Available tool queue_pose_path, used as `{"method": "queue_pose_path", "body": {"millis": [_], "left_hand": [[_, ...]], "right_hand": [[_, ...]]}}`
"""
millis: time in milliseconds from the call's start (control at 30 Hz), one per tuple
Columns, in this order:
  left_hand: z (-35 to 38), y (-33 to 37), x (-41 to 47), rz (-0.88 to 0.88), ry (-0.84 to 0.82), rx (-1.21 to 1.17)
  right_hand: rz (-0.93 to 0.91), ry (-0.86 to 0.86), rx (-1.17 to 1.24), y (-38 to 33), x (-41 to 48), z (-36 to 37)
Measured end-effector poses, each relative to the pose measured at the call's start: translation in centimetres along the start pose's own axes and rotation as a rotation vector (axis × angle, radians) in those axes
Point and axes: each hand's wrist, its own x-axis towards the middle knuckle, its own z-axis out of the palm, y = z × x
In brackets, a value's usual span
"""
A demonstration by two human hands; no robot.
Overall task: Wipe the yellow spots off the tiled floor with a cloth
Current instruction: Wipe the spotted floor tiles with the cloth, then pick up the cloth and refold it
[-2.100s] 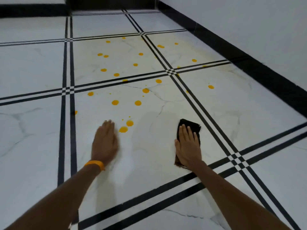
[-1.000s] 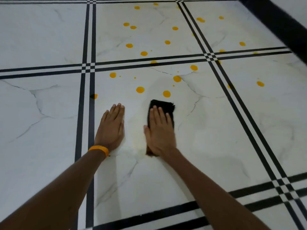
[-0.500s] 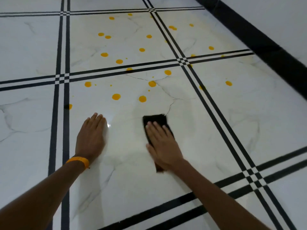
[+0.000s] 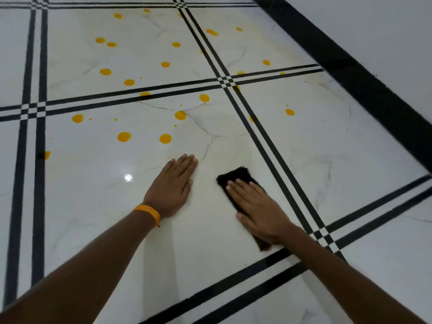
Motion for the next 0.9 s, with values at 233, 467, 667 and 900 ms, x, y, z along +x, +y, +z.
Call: {"method": "queue_pose_path", "body": {"millis": [233, 467, 667, 900], "left_hand": [[-0.4, 0.3, 0.1, -0.003, -0.032, -0.009], [-3.4, 1.0, 2.9, 0.132, -0.155, 0.306], [-9.0, 4.1, 6.3, 0.326, -0.466, 0.635], [-15.4, 7.4, 8.5, 0.263, -0.582, 0.777]], "right_hand": [[0.148, -0.004, 0.152, 1.4, 0.2, -1.8], [0.767, 0.346, 0.376, 2.6, -0.3, -3.7], [0.937, 0.358, 0.553, 1.5, -0.2, -4.5], [0.993, 0.148, 0.576, 1.2, -1.2, -6.2]]}}
